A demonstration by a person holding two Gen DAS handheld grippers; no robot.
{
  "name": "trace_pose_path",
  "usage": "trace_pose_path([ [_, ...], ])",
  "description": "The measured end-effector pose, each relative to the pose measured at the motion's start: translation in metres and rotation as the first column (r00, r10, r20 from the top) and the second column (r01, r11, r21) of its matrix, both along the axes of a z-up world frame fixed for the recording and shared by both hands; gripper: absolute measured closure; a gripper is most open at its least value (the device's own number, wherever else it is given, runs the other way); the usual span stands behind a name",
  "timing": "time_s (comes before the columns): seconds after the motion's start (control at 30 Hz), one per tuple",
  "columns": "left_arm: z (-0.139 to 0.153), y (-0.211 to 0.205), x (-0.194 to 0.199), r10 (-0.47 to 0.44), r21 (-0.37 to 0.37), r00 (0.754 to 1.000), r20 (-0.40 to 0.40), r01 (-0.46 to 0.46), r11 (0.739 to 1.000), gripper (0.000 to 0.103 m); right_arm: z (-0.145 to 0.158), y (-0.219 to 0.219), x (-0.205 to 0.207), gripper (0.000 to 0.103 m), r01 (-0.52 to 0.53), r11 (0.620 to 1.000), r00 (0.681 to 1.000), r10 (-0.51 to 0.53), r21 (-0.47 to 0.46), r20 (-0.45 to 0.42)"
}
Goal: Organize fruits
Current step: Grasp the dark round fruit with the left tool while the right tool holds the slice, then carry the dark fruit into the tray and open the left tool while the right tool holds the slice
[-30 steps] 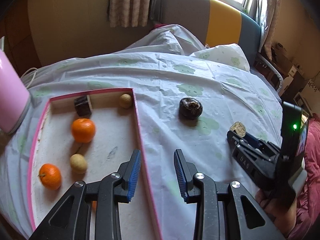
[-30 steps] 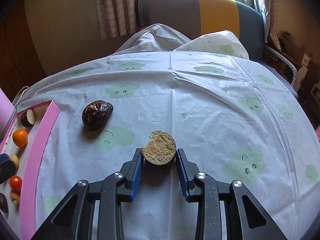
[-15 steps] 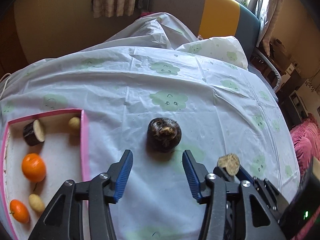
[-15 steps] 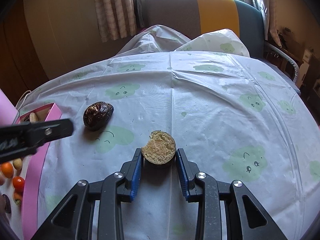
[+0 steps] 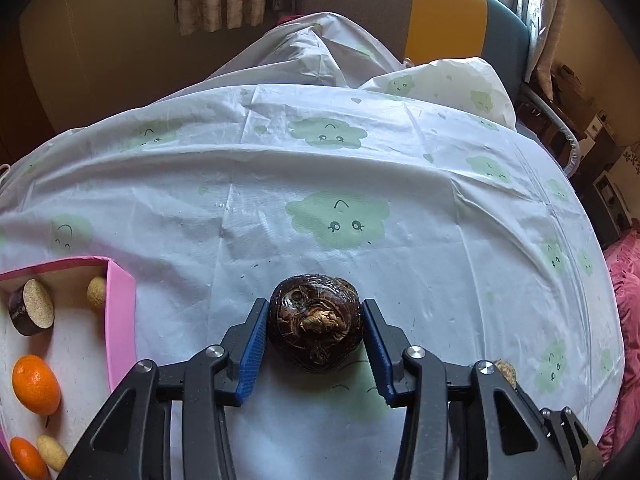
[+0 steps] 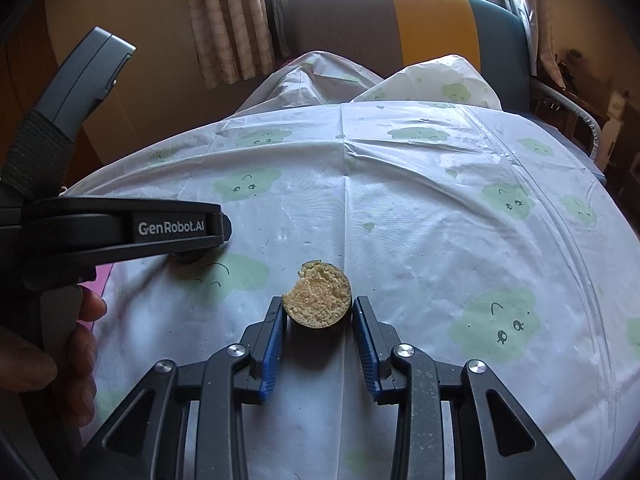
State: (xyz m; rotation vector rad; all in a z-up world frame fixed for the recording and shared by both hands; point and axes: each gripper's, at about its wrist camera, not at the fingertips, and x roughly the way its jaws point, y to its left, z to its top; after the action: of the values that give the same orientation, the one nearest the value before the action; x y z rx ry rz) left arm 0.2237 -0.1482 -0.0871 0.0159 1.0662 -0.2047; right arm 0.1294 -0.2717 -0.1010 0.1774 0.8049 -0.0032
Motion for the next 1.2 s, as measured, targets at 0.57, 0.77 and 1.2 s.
trace_pose_path([
  [0.57, 0.030, 0.025, -0.080, 0.008, 0.042, 0.998, 0.065, -0.011, 0.999, 0.056, 0.001, 0.005, 0.000, 0.069, -0.029, 0.998, 0.999, 0.028, -0.052, -0.021],
  [0.77, 0.046, 0.034, -0.107, -0.001, 0.023, 0.994, 0.109, -0.001, 1.000, 0.057, 0.002, 0.011, -0.012, 0.069, -0.045, 0.995, 0.999, 0.043, -0.086, -0.028],
  [1.2, 0.070, 0.071, -0.149, 0.026, -0.014, 0.981, 0.190, -0.024, 1.000, 0.057, -0.001, 0.023, -0.035, 0.069, -0.059, 0.988, 0.998, 0.056, -0.145, -0.022],
])
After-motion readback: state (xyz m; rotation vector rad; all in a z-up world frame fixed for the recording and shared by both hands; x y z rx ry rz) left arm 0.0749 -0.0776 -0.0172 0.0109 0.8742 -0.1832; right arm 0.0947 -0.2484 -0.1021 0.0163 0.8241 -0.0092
